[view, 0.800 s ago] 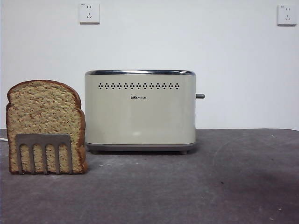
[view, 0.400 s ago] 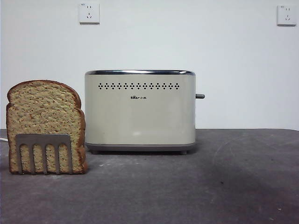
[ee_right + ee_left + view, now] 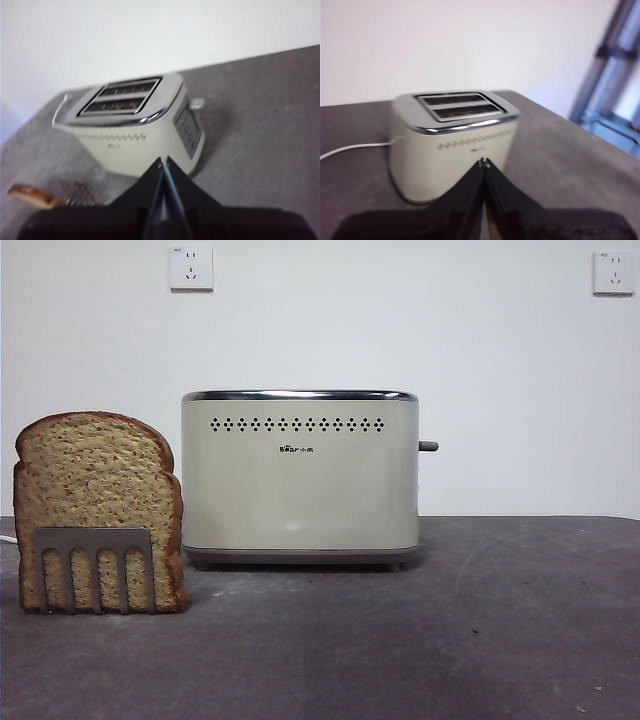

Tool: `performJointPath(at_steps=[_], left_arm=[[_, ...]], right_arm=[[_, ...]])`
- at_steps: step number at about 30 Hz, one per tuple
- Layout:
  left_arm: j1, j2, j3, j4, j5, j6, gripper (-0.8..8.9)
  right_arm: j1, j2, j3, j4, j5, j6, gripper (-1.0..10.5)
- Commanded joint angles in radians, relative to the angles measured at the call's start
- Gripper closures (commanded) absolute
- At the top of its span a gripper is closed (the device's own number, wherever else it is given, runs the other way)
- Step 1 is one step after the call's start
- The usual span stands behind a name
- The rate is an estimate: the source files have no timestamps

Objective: Pick up a slice of bread from the rack,put the bread on the toaster,press the button

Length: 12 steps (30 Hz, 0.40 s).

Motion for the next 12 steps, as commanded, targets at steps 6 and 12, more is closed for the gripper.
performJointPath(at_steps=[6,12], left_arm=[[-0.015,0.167,0.254,-0.225,0.081,0.248,8.22],[-0.076,0.255,0.411,-0.468,0.070,0.409,8.22]], right_arm=[[0.047,0.174,0.298,-0.315,-0.026,-0.240,9.6],[0.080,0.262,0.457,-0.526,-0.024,-0.315,9.6]])
